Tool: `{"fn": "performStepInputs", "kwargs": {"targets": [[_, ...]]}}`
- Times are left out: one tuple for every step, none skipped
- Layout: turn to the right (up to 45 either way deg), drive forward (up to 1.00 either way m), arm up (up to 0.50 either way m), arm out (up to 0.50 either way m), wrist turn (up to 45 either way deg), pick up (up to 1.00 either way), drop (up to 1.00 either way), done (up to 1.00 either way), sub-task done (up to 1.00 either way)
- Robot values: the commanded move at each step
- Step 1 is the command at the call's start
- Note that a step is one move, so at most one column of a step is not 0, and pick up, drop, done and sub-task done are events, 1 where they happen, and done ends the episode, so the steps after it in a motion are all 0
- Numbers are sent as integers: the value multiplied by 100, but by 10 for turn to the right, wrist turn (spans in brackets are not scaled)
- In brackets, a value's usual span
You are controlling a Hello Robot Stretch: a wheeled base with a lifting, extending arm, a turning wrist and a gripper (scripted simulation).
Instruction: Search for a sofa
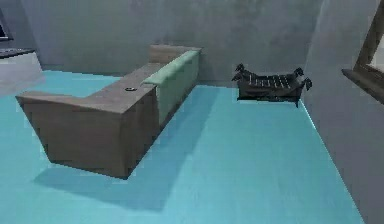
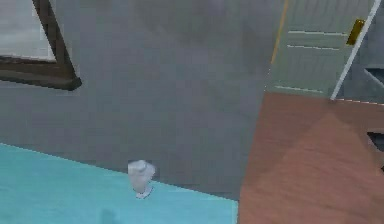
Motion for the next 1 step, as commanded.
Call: {"fn": "performStepInputs", "kwargs": {"targets": [[30,0,0,0,0,0,0,0,0]]}}
